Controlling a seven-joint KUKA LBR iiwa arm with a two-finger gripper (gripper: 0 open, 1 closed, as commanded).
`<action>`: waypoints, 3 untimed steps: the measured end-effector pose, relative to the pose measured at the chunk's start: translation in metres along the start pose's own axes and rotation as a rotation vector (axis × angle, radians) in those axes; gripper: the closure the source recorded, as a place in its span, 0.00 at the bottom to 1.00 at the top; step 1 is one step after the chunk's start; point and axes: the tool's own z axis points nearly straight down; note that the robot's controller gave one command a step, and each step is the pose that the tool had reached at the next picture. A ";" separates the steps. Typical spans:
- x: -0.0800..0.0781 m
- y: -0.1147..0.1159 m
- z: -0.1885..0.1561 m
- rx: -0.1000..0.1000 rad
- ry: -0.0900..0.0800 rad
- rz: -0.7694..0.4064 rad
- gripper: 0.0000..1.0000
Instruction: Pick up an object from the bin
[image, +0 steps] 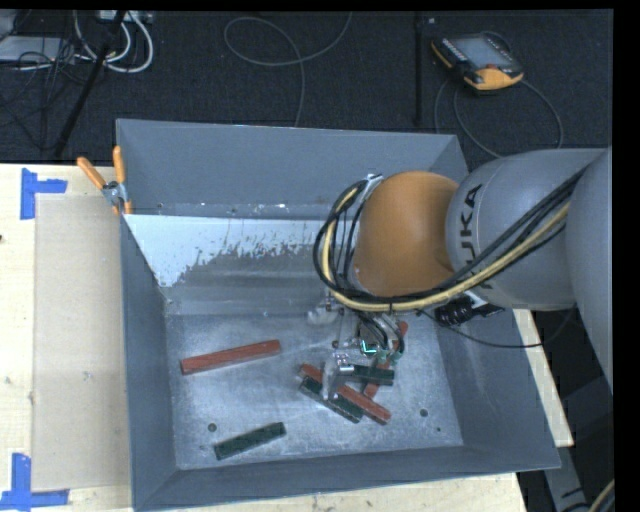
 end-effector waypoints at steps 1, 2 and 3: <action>-0.002 0.000 -0.004 -0.001 -0.007 0.001 0.00; 0.028 -0.041 0.051 -0.009 -0.036 -0.094 1.00; 0.028 -0.045 0.055 -0.002 -0.039 -0.090 0.00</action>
Offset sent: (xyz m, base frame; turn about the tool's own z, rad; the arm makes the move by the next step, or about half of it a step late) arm -0.0376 -0.0474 -0.0637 -0.0927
